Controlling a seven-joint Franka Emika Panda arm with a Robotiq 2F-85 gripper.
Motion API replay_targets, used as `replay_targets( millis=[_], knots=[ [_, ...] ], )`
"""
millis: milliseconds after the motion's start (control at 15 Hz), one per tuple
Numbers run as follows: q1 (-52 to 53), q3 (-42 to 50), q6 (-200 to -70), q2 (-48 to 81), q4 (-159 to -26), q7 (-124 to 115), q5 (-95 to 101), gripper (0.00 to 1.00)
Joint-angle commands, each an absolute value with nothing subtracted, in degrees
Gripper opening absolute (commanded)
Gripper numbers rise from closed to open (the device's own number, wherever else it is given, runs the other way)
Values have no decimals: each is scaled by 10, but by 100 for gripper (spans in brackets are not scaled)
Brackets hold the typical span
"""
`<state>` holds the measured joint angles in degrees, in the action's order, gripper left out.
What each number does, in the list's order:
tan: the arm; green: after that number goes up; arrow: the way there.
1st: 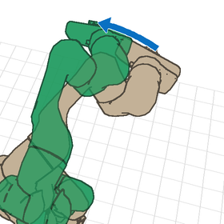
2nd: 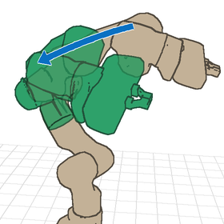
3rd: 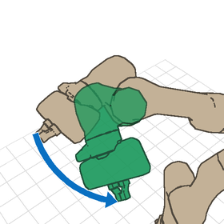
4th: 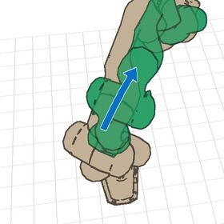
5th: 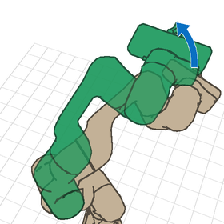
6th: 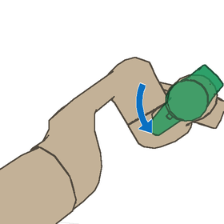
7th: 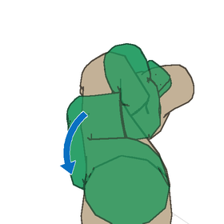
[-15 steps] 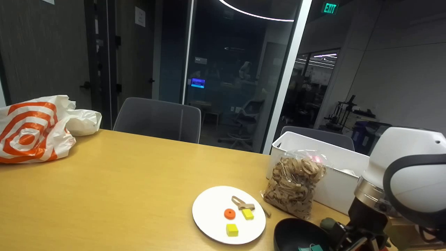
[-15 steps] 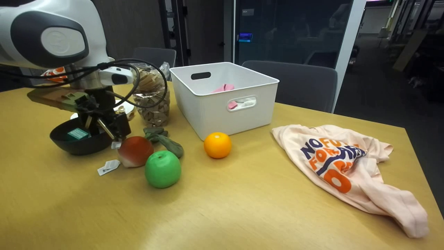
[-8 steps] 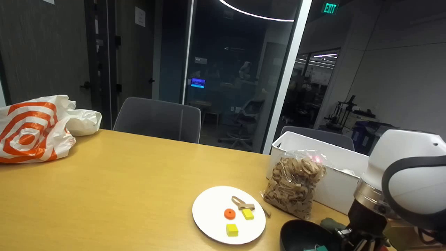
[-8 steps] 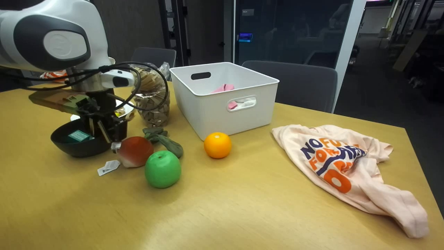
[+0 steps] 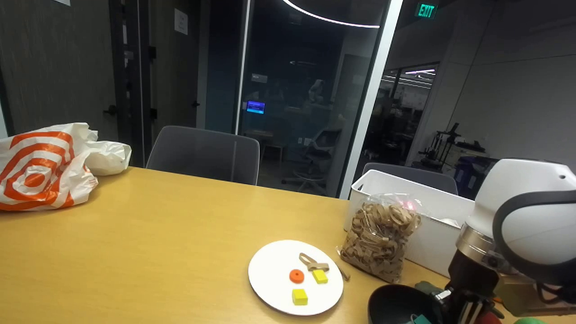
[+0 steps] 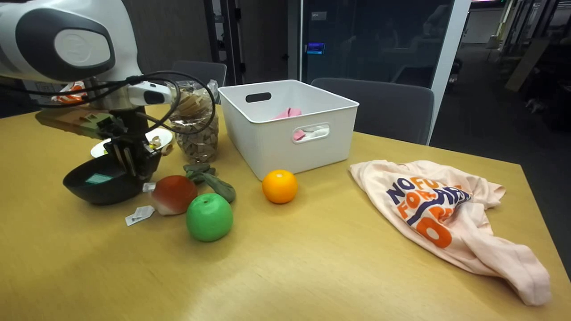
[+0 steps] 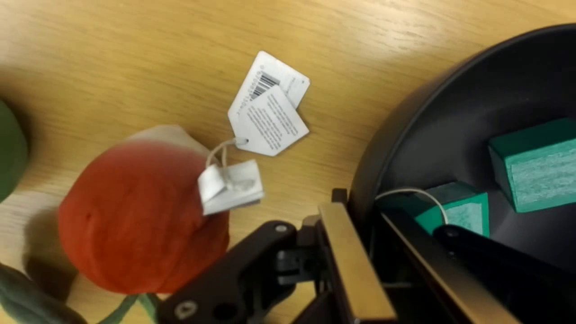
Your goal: Put the blocks on the plate, then put the toy fruits and vegetable in the bowl
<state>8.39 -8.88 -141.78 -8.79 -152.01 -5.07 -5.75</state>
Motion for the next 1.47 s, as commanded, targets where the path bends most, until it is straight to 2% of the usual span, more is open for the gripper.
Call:
replay_targets(
  millis=[0, 600, 1400],
  knots=[
    [94, -92, -1372, -117, -1503, -50, -62, 8],
    [114, -94, -1246, -125, -1442, -48, -110, 8],
    [122, -153, -1136, -95, -1299, -126, -14, 7]
  ],
)
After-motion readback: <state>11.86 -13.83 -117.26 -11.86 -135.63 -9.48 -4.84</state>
